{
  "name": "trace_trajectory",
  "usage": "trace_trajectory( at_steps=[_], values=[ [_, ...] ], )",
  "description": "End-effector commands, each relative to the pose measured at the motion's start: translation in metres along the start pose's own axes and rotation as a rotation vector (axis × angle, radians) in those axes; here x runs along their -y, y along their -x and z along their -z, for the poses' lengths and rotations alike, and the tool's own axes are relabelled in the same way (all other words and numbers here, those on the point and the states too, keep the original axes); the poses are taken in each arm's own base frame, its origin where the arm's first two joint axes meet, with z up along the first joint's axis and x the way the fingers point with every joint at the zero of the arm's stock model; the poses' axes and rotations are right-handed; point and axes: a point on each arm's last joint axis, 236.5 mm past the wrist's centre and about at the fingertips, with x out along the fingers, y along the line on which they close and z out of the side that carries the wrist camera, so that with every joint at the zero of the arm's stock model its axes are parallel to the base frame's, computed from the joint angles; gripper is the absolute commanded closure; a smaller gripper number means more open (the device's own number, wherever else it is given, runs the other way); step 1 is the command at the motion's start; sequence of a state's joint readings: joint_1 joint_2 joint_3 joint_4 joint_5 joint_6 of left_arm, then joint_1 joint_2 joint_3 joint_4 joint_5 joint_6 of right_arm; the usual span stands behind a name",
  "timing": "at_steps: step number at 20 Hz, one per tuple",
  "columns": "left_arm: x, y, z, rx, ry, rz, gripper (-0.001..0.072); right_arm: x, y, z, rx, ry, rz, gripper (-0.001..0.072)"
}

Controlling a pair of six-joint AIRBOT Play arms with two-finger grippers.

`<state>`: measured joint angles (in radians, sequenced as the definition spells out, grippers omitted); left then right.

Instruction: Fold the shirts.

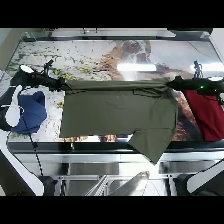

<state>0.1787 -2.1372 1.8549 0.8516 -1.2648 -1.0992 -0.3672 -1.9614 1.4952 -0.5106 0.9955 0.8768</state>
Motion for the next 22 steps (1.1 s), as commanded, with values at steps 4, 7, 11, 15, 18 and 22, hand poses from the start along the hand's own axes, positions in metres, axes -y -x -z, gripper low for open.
trace_trajectory(
  at_steps=[4, 7, 11, 15, 18, 22],
  values=[
    [0.000, 0.001, 0.001, -0.007, -0.014, -0.013, 0.0644, 0.006, -0.001, 0.001, -0.002, 0.004, 0.029, 0.0688],
    [0.015, 0.015, -0.001, -0.036, -0.054, 0.012, 0.0430, 0.001, 0.003, 0.001, -0.009, -0.013, 0.017, 0.0467],
    [0.035, 0.061, -0.018, -0.028, -0.070, 0.022, 0.0431, -0.021, 0.033, -0.013, 0.018, -0.005, -0.006, 0.0466],
    [0.035, 0.114, -0.016, 0.040, 0.015, -0.009, 0.0434, -0.047, 0.097, -0.021, 0.020, 0.031, -0.002, 0.0616],
    [0.027, 0.142, 0.039, -0.077, 0.123, -0.103, 0.0435, -0.079, 0.141, 0.002, -0.055, 0.075, -0.014, 0.0698],
    [0.023, 0.131, 0.141, -0.237, 0.207, -0.233, 0.0435, -0.101, 0.157, 0.063, -0.111, 0.046, -0.012, 0.0699]
  ],
)
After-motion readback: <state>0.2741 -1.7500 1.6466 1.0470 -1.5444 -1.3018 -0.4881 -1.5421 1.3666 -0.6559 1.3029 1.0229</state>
